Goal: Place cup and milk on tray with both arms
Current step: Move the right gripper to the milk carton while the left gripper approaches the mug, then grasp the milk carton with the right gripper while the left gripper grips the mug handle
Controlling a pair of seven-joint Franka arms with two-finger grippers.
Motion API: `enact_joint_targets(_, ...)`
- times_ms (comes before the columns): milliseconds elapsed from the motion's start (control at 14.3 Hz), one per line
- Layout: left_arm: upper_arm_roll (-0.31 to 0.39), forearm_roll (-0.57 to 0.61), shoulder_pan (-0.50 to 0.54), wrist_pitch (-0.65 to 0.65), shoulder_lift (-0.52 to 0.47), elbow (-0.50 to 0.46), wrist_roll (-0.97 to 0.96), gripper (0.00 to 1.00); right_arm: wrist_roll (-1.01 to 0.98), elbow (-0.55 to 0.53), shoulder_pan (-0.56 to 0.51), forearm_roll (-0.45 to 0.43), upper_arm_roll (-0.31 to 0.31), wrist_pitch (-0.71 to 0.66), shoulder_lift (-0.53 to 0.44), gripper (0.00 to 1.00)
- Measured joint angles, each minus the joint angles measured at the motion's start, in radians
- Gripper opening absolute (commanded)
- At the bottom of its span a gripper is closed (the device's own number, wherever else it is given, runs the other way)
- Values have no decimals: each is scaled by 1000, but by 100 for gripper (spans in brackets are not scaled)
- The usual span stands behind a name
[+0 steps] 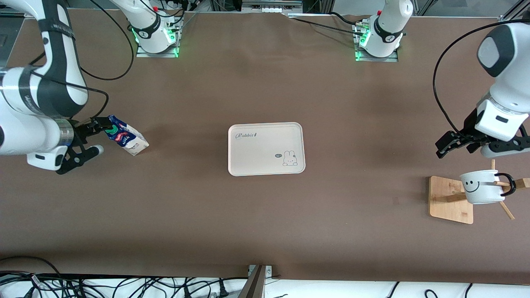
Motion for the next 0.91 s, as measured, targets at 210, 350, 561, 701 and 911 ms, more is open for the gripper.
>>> enact_joint_targets(210,1,-90,33,214,-9,-121,-14,100,-43,0,0,0,0,6,27,100)
enact_joint_targets(350,1,-150,48,256,-6,-157,-14,100,-51,0,0,0,0,6,41,100)
enact_joint_targets(561,1,-269,78,286,22,-159,17,100,-55,-3,3,0,0,8,63,100)
enact_joint_targets(701,1,-332,91,298,50,-143,72,100,-56,-19,3,0,1,20,73,100)
enact_joint_targets(911,1,-348,92,303,107,-72,112,100,-57,-42,4,0,1,25,74,100)
